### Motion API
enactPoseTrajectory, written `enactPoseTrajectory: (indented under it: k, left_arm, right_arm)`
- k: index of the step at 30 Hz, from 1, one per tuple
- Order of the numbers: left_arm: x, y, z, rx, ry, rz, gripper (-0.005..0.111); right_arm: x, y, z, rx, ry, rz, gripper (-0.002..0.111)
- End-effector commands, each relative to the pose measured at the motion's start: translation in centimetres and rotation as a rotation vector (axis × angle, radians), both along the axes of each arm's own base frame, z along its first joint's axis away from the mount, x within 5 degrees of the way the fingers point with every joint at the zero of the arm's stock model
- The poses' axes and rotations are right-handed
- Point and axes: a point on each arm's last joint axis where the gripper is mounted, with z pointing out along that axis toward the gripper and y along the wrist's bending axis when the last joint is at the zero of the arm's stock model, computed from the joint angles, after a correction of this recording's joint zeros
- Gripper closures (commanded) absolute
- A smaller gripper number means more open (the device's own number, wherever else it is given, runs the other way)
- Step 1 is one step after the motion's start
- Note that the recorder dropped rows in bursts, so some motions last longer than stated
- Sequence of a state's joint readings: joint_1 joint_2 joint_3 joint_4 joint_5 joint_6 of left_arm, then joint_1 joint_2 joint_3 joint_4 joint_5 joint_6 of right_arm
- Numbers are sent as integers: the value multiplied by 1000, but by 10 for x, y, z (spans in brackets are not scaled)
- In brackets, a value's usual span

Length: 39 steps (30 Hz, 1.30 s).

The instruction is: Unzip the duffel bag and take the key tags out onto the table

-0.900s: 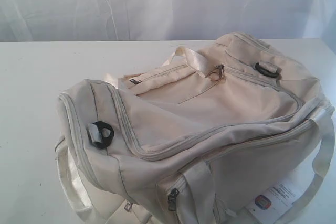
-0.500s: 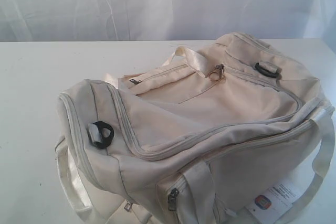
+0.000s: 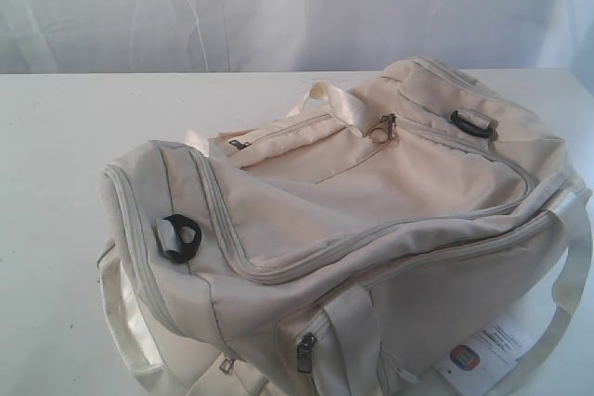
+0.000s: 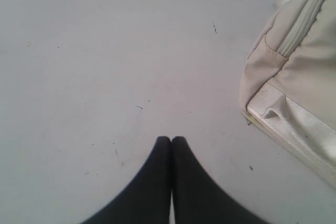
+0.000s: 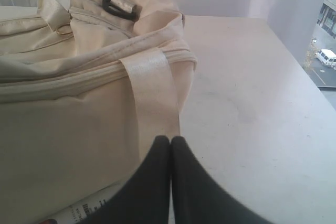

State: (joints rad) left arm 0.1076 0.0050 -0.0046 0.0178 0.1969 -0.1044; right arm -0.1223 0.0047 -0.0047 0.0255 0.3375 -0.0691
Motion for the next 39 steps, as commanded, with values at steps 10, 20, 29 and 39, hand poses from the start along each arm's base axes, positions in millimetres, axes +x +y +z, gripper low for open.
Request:
enactPoseTrajectory:
  k: [10,20,29,39]
  left_arm:
    - [0,-1,-1,-10,-5,-5,107]
    - [0,-1,-1,-10,-5,-5,107]
    - [0,-2,-1,-10,-5,-27,107]
    - [0,-3,0,-9,-18,-49,107]
  right_arm:
    - [0,0,-1,-1,-2,-4,108]
    - [0,0,-1,-1,-2,-4,108]
    - [0,0,-1,-7,-1,-3,108]
    - [1,-1,4,-76,-51,8,108]
